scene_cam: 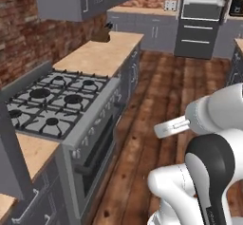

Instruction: There is a bowl on the dining counter. Grab a lemon wedge from the fridge and place it in the bowl. Then get the liquor bottle and glass cup from the cabinet and place them next to the bowl.

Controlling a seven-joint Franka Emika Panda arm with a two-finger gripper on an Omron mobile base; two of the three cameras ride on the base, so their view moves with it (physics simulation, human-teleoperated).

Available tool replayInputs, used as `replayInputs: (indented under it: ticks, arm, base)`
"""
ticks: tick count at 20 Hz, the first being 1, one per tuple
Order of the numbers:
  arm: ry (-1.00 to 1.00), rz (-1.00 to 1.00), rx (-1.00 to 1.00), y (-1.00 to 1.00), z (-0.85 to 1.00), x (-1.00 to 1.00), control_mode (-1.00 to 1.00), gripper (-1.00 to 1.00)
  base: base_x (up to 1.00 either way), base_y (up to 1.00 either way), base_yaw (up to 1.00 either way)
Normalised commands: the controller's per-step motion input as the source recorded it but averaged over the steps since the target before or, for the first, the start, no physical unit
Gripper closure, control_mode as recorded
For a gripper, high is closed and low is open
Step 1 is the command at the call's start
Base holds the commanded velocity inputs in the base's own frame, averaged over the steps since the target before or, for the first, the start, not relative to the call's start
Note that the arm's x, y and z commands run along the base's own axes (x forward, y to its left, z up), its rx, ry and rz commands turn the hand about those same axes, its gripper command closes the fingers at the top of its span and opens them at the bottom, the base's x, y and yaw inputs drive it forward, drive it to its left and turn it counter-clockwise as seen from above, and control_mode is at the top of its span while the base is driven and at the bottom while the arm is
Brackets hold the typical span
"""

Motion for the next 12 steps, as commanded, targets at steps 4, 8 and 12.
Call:
replayInputs:
  ticks: [4,8,12]
  arm:
    - [0.0,0.0,0.0,0.0,0.0,0.0,1.0,-1.0]
    - [0.0,0.0,0.0,0.0,0.0,0.0,1.0,-1.0]
    - [0.0,0.0,0.0,0.0,0.0,0.0,1.0,-1.0]
  base:
    - [0.66,0.0,0.65]
    - [0.65,0.0,0.65]
    - [0.65,0.0,0.65]
